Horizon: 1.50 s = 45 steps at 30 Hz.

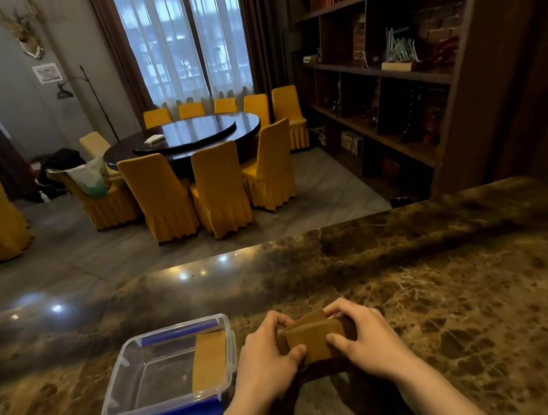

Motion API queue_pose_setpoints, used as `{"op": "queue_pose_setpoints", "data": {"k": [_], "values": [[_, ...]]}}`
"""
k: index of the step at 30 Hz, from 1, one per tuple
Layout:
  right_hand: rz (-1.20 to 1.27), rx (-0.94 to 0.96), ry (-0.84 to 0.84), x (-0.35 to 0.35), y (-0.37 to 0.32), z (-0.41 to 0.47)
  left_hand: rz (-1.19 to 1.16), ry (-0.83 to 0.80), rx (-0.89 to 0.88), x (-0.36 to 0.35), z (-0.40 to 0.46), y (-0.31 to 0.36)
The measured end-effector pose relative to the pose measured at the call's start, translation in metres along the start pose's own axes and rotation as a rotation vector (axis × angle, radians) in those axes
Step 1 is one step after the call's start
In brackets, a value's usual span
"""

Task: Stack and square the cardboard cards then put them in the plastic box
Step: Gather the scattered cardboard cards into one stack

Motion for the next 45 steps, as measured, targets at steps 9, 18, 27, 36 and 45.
{"op": "queue_pose_setpoints", "data": {"k": [9,18,27,36,45], "values": [[-0.174,-0.065,-0.024,-0.016,0.011,0.041,0.303,-0.142,0.044,-0.036,0.038,-0.024],[-0.216,-0.026,-0.08,-0.031,0.021,0.053,0.566,-0.337,0.069,-0.045,0.057,-0.026],[-0.131,0.061,-0.145,-0.022,0.013,0.04,0.337,-0.295,0.11,-0.033,0.054,-0.031],[-0.13,0.304,-0.052,-0.021,-0.013,-0.004,0.324,-0.162,-0.075,-0.012,0.015,-0.02],[-0.109,0.349,-0.018,-0.058,-0.047,-0.08,0.366,-0.191,-0.178,0.023,-0.063,-0.01]]}}
Point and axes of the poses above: each hand's wrist, its own z-axis towards the middle knuckle, its own x-axis out of the back of the hand, y = z × x, the point moved 5 cm from there along z, towards the middle knuckle, and after that the axes turned 14 degrees about -x, right-handed, at the moved point
